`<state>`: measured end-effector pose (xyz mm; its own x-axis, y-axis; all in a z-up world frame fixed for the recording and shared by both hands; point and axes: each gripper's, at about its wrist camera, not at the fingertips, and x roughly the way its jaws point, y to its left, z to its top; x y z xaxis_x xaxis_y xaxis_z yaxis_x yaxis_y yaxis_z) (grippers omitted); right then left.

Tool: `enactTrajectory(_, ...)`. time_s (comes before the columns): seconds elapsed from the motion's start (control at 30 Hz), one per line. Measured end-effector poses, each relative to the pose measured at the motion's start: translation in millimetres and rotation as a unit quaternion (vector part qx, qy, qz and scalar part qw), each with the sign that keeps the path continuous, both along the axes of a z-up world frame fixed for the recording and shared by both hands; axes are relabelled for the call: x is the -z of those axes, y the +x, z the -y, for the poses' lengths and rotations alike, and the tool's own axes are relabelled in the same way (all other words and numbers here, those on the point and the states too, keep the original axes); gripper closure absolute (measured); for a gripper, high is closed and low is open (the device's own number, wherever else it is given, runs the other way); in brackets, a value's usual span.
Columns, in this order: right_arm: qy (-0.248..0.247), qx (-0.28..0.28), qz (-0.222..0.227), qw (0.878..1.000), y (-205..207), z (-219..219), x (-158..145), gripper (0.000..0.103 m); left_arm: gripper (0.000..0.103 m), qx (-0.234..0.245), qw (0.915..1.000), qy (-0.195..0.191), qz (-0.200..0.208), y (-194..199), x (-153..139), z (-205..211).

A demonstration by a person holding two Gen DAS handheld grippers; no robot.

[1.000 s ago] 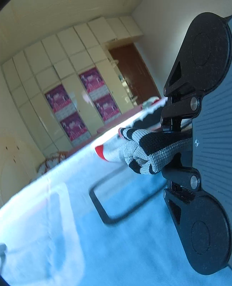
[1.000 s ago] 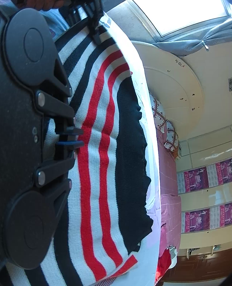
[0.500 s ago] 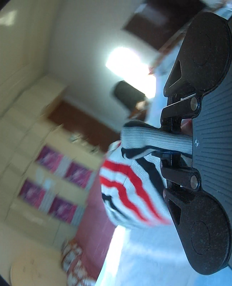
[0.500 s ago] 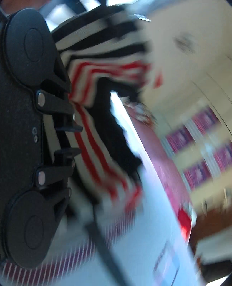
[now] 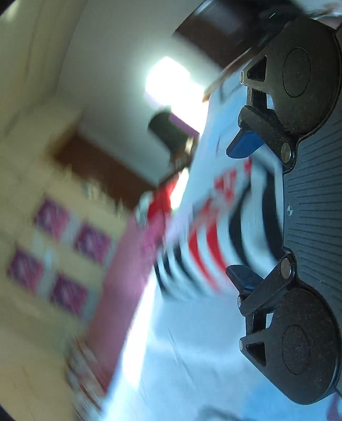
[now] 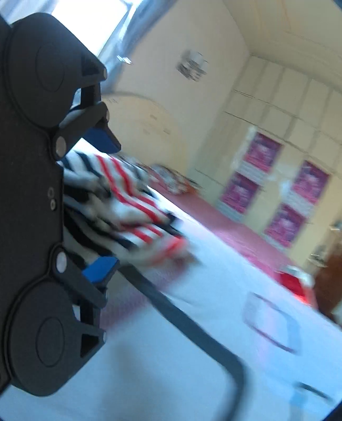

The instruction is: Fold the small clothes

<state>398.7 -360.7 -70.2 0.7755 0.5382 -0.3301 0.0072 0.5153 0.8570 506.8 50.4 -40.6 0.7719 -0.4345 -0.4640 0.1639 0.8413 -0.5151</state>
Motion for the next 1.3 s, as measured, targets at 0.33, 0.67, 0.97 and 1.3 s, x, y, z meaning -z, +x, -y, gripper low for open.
enactTrajectory(0.33,-0.003,-0.056,-0.073,0.996,72.3,-47.7,13.4,0.024,0.016,-0.048,0.9956,-0.016,-0.079,-4.6,64.3,-4.9)
enactTrajectory(0.67,-0.256,-0.077,0.097,0.959,50.5,-100.1,-60.0,0.079,0.014,-0.046,0.9968,0.012,-0.065,-2.5,71.0,21.1)
enactTrajectory(0.97,-0.206,-0.024,-0.022,0.978,43.8,-54.6,-1.3,0.069,0.007,-0.019,0.9906,0.098,-0.094,4.6,61.9,79.1)
enactTrajectory(1.3,-0.129,-0.026,-0.052,0.990,19.1,-28.6,2.0,0.083,0.007,-0.047,0.9932,0.072,-0.079,7.5,67.0,41.7)
